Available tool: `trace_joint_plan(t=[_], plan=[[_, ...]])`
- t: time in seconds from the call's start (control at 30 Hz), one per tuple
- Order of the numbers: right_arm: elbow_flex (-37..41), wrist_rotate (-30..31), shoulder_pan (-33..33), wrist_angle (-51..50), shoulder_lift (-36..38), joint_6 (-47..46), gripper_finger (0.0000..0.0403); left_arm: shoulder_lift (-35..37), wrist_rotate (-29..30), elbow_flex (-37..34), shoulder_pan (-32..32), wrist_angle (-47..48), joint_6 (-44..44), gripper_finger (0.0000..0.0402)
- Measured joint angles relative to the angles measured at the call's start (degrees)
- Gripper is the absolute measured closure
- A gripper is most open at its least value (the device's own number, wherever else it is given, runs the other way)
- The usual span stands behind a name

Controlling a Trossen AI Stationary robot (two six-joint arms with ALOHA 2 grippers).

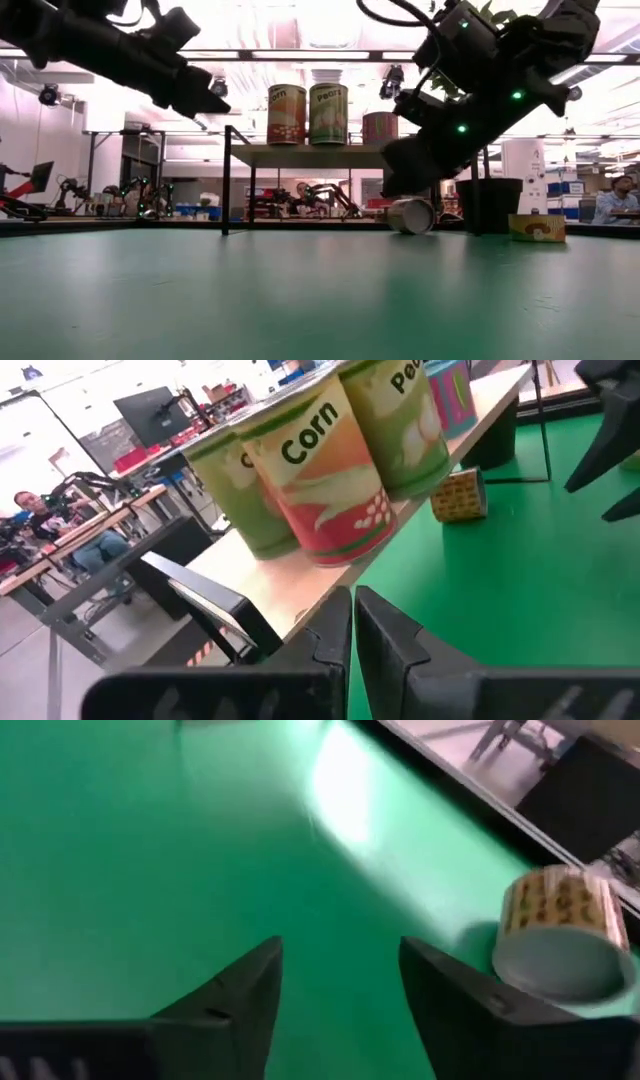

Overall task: Pick and place cans onto a shelf
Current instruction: Adjust the shelf

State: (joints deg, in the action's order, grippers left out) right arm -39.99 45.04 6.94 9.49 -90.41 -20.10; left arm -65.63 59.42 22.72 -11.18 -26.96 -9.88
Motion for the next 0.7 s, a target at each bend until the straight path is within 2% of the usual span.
trace_joint_plan(t=[0.23, 0.4, 0.57, 0.7], plan=[[0.13, 0.04, 3.1, -14.38, 3.64, -4.31, 0.0318, -2.28, -0.46, 0.0, -0.07, -0.02, 0.45, 0.0402], [0.13, 0.12, 5.3, -23.26, 8.99, -6.15, 0.0385, -3.01, -0.48, 0.04, -0.09, -0.37, 0.43, 0.0402], [0.74, 0.46, 5.95, -29.21, 15.04, -6.5, 0.039, -3.65, -0.92, 0.08, -0.09, -1.11, 0.39, 0.0402], [2.62, 0.48, 5.95, -29.32, 19.25, -7.08, 0.039, -3.99, -1.51, 0.07, -0.09, -1.02, 0.4, 0.0401]])
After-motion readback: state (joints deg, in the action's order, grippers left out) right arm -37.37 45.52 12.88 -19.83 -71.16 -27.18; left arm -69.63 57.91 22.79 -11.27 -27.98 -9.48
